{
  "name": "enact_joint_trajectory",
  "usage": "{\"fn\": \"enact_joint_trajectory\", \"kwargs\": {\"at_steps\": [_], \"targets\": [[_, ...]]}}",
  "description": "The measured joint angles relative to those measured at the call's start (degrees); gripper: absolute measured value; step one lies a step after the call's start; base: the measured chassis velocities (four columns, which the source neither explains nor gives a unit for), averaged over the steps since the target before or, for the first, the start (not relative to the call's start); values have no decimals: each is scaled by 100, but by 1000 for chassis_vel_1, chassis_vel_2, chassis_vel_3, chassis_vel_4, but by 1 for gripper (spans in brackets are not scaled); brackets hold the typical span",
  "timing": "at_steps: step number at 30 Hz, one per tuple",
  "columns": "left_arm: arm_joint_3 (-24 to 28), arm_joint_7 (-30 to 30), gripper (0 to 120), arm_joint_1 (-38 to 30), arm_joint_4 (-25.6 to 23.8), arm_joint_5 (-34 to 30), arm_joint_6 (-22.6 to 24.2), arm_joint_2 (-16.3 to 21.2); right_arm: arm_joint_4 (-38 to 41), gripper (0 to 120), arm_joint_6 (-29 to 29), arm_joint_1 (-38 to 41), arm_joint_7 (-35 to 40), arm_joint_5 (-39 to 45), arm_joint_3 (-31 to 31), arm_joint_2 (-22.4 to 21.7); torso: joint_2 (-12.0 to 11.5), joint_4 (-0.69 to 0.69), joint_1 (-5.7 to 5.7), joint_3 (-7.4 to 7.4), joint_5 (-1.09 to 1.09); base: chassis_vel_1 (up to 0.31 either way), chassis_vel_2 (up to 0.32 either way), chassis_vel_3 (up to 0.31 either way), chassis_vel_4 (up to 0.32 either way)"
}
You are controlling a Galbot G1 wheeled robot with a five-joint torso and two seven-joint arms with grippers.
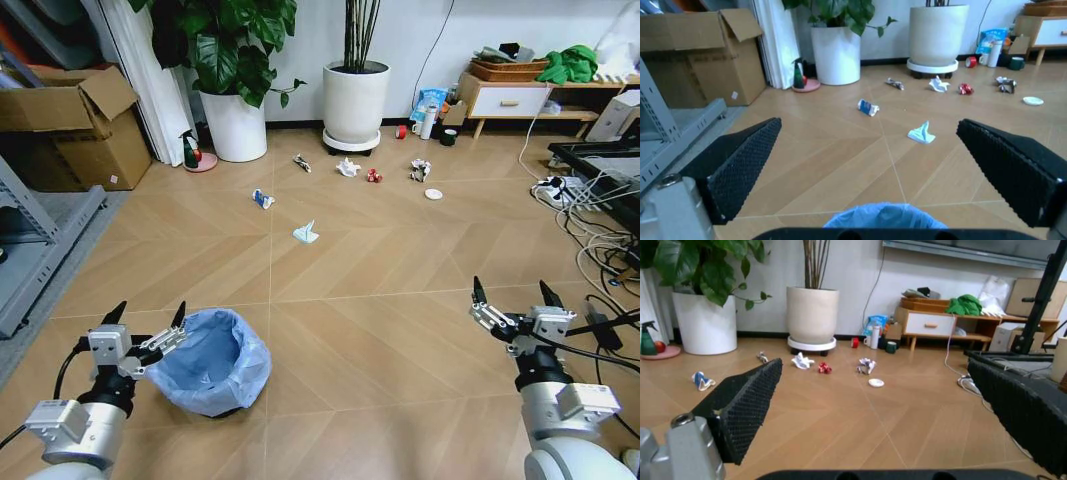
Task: Pick up the trash bin and place the garbage on the floor into it.
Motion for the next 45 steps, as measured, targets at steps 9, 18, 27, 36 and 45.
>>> {"fn": "enact_joint_trajectory", "kwargs": {"at_steps": [9, 18, 27, 36, 45], "targets": [[16, -10, 100, -52, 46, 63, 33, 61, -3, 100, 5, 3, -8, -5, 2, 7, 0, 0, 0, 0, 0, 0, 0, 0, 0], [-22, -24, 100, -97, 81, -74, 130, 186, -8, 100, 12, 12, -58, -11, 13, 27, 0, 0, 0, 0, 0, 0, 0, 0, 0], [-34, -98, 100, -172, 145, -339, 410, 475, 4, 100, 32, 6, -62, -34, 24, 54, 0, 0, 0, 0, 0, 0, 0, 0, 0], [-97, -307, 100, -459, 461, -794, 1101, 942, 19, 100, 43, -2, -65, -36, 20, 43, 0, 0, 0, 0, -1, 0, 0, 0, 0], [-83, -574, 100, -801, 835, -1175, 2202, 1419, -8, 100, 45, 21, -65, -37, -38, 27, 0, -1, 0, 0, 0, 0, 0, 0, 0]]}}
